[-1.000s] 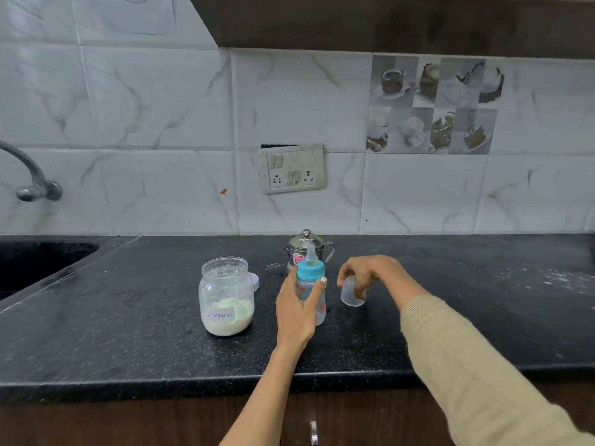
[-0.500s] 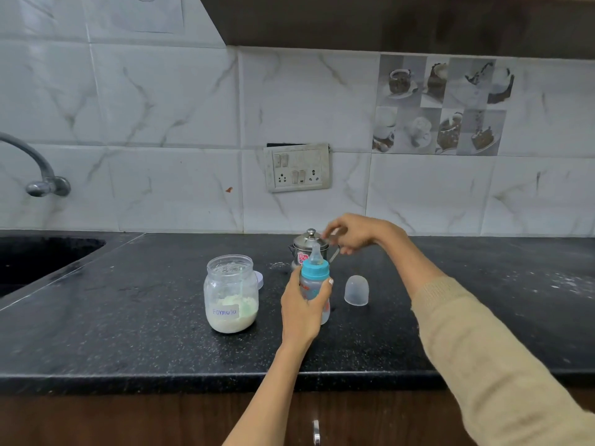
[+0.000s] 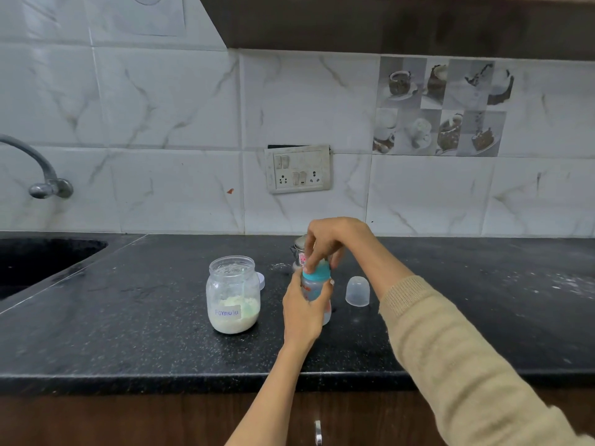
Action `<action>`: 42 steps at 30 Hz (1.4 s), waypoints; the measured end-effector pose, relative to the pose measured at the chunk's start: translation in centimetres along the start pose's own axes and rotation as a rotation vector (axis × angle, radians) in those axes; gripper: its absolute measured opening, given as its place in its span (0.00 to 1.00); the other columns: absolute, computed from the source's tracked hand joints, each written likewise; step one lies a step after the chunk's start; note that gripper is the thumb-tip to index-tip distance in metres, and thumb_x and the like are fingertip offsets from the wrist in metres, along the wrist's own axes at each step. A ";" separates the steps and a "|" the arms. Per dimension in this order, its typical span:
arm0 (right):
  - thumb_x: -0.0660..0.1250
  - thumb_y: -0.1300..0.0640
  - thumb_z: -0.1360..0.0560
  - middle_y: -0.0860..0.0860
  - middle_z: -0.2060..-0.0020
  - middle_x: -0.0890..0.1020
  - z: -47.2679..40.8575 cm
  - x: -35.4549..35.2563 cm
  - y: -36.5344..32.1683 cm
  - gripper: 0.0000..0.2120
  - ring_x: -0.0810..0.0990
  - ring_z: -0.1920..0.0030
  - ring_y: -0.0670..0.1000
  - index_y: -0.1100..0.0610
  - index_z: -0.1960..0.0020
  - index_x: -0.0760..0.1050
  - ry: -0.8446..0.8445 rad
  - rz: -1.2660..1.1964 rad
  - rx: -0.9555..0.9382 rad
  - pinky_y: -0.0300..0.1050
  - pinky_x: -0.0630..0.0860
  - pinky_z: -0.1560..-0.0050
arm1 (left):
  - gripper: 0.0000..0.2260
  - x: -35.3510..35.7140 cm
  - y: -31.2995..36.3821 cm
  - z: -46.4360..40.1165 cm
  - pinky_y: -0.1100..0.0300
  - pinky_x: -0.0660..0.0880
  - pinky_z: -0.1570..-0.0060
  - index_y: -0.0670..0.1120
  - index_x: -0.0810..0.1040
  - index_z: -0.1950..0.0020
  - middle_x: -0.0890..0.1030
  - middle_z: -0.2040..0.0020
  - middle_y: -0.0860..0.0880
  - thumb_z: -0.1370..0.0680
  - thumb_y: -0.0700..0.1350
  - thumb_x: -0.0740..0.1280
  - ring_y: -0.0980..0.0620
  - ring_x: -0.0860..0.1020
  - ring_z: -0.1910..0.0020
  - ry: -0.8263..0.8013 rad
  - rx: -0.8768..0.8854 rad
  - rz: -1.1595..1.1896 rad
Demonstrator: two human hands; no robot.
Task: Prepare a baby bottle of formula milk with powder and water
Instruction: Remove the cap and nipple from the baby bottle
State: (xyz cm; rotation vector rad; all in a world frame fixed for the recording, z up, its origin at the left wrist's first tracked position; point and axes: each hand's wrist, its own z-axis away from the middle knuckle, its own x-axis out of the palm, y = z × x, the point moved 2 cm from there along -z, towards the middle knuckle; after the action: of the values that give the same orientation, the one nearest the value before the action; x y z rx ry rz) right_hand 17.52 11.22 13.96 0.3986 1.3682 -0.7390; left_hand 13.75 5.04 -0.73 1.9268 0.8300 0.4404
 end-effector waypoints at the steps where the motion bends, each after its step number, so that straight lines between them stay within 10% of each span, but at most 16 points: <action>1: 0.75 0.57 0.31 0.54 0.42 0.80 0.1 -0.1 -0.1 0.17 0.83 0.49 0.56 0.56 0.43 0.80 -0.031 -0.003 -0.030 0.50 0.81 0.46 | 0.14 0.0 0.0 0.0 0.73 0.70 0.56 0.54 0.71 0.42 0.77 0.50 0.58 0.25 0.48 0.69 0.62 0.76 0.50 -0.002 -0.003 0.007; 5: 0.74 0.56 0.30 0.50 0.37 0.74 0.7 -0.7 -0.5 0.22 0.76 0.39 0.54 0.49 0.38 0.76 -0.043 -0.056 -0.120 0.50 0.76 0.39 | 0.15 0.0 0.0 0.0 0.71 0.71 0.51 0.53 0.71 0.40 0.77 0.48 0.57 0.25 0.48 0.69 0.59 0.77 0.49 -0.001 -0.011 0.018; 8: 0.72 0.42 0.31 0.55 0.40 0.79 0.4 -0.7 -0.1 0.29 0.83 0.51 0.55 0.56 0.36 0.74 0.038 0.007 0.013 0.50 0.81 0.47 | 0.15 0.0 0.0 -0.1 0.72 0.68 0.55 0.53 0.71 0.40 0.76 0.50 0.59 0.25 0.48 0.69 0.60 0.76 0.50 -0.005 -0.017 0.015; 11: 0.74 0.52 0.30 0.59 0.43 0.80 0.3 -0.3 0.1 0.22 0.84 0.63 0.54 0.58 0.39 0.76 -0.026 -0.032 0.045 0.46 0.82 0.57 | 0.11 0.0 0.0 0.0 0.69 0.69 0.55 0.55 0.71 0.46 0.77 0.53 0.59 0.25 0.48 0.69 0.61 0.77 0.52 -0.003 0.001 0.013; 16: 0.75 0.55 0.32 0.48 0.36 0.74 1.3 -1.2 0.0 0.17 0.75 0.39 0.52 0.44 0.45 0.79 -0.056 -0.046 -0.122 0.50 0.76 0.39 | 0.14 0.0 0.0 0.1 0.73 0.69 0.54 0.53 0.71 0.41 0.77 0.49 0.58 0.25 0.49 0.69 0.60 0.77 0.49 -0.004 -0.001 0.027; 19: 0.75 0.44 0.33 0.52 0.37 0.76 0.8 -0.8 0.1 0.28 0.80 0.45 0.54 0.51 0.36 0.75 -0.006 0.019 -0.019 0.50 0.79 0.42 | 0.14 0.0 0.1 0.1 0.73 0.69 0.56 0.55 0.70 0.42 0.76 0.51 0.61 0.25 0.49 0.69 0.63 0.76 0.50 -0.008 0.001 0.007; 24: 0.75 0.65 0.33 0.50 0.34 0.73 0.7 -0.3 -0.1 0.22 0.76 0.38 0.56 0.48 0.42 0.79 -0.106 0.023 -0.166 0.49 0.78 0.42 | 0.14 -0.1 0.2 0.2 0.74 0.70 0.56 0.56 0.71 0.43 0.77 0.51 0.62 0.25 0.48 0.70 0.64 0.76 0.51 -0.004 -0.011 0.018; 31: 0.76 0.48 0.33 0.55 0.39 0.78 0.0 -0.1 0.0 0.24 0.84 0.54 0.55 0.52 0.39 0.77 -0.002 0.003 -0.018 0.47 0.81 0.49 | 0.14 -0.1 0.1 0.1 0.74 0.68 0.55 0.56 0.70 0.42 0.76 0.52 0.63 0.25 0.48 0.69 0.66 0.75 0.52 -0.009 -0.027 0.010; 36: 0.77 0.57 0.34 0.48 0.35 0.73 0.3 -0.1 -0.6 0.17 0.75 0.38 0.53 0.43 0.48 0.80 -0.092 0.010 -0.193 0.51 0.77 0.40 | 0.16 -0.1 0.2 0.1 0.72 0.68 0.52 0.53 0.70 0.40 0.76 0.47 0.58 0.25 0.50 0.69 0.62 0.75 0.50 -0.014 -0.033 0.012; 42: 0.76 0.57 0.32 0.52 0.44 0.79 -0.1 -0.1 0.4 0.20 0.83 0.55 0.53 0.54 0.41 0.79 0.000 -0.022 -0.036 0.43 0.81 0.54 | 0.13 -0.1 0.2 0.2 0.70 0.71 0.51 0.56 0.69 0.44 0.75 0.52 0.63 0.25 0.48 0.69 0.64 0.75 0.51 -0.009 -0.021 -0.003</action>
State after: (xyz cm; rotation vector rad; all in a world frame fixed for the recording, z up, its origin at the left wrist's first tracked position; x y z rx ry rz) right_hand 17.74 11.58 14.02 0.3551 1.3856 -0.7317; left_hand 13.88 4.71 -0.62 1.9066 0.8197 0.4367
